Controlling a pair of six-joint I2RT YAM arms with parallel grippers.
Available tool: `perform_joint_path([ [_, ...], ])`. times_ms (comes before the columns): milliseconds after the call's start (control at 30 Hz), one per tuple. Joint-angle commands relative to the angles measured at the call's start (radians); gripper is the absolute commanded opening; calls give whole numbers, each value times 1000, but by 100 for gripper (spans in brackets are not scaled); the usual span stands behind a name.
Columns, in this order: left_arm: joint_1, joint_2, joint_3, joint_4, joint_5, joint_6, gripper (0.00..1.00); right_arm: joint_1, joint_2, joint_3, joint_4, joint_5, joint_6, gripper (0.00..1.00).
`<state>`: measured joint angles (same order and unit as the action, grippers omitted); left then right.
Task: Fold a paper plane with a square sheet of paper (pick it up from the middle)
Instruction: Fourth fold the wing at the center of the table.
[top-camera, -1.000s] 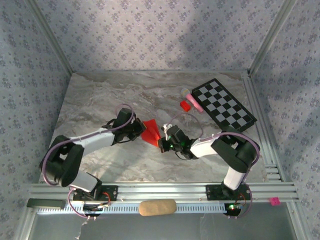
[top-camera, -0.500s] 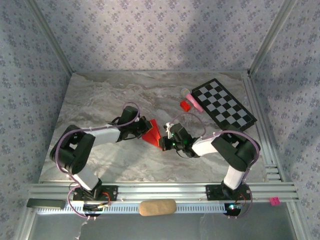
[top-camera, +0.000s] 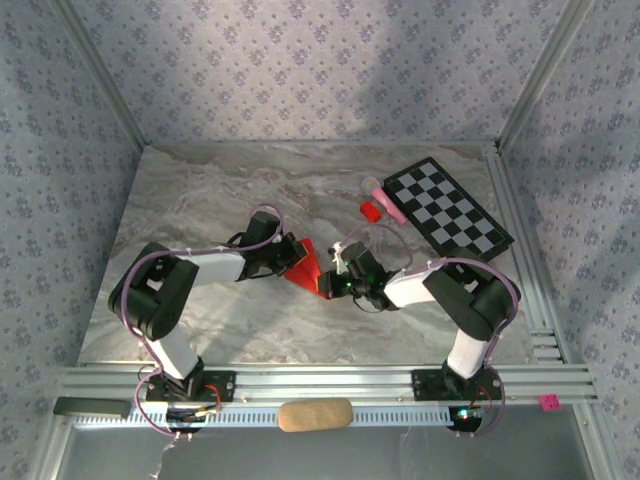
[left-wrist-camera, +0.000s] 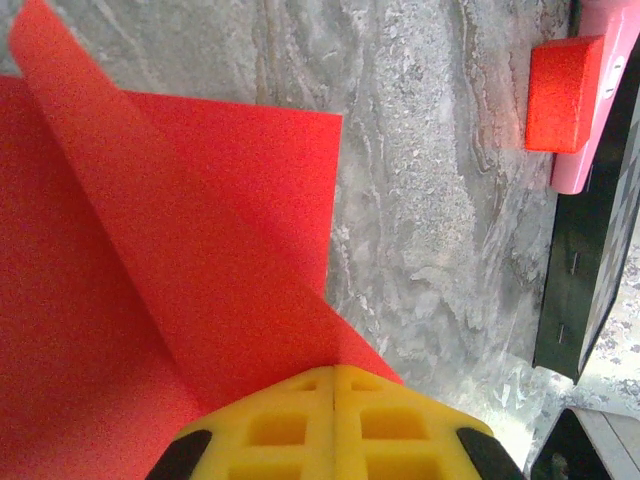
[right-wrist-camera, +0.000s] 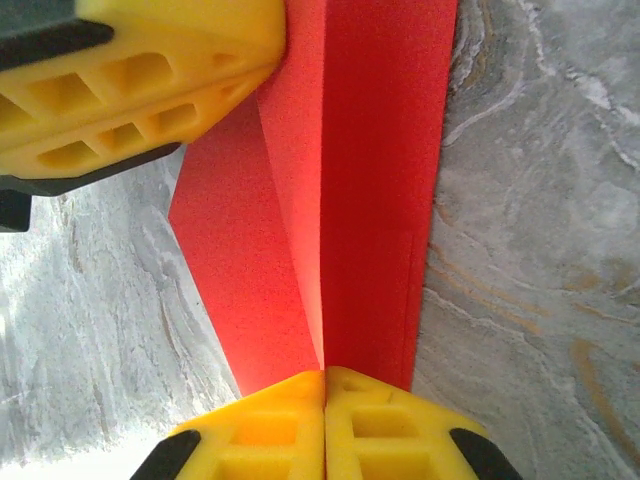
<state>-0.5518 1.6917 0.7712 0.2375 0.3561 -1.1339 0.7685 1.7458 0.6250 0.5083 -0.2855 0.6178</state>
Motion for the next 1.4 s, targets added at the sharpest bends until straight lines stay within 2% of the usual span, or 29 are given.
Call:
perform_joint_path([
  [0,-6,20,30,-2,18,25,0,-8,46,25,-109,-27,23,8],
  [367,-12,56,50,-1,22,35,3,-24,58,41,-153,-44,54,8],
  [800,-23,58,31,34,26,39,7,-30,63,23,-118,-42,109,7],
  [1067,-24,-47,-46,53,-82,45,14,-31,61,7,-78,-49,129,7],
  [1267,-26,-90,-79,28,-128,40,13,-31,63,4,-73,-54,129,7],
  [1367,-24,-81,-73,11,-119,34,7,-31,60,-2,-61,-56,132,7],
])
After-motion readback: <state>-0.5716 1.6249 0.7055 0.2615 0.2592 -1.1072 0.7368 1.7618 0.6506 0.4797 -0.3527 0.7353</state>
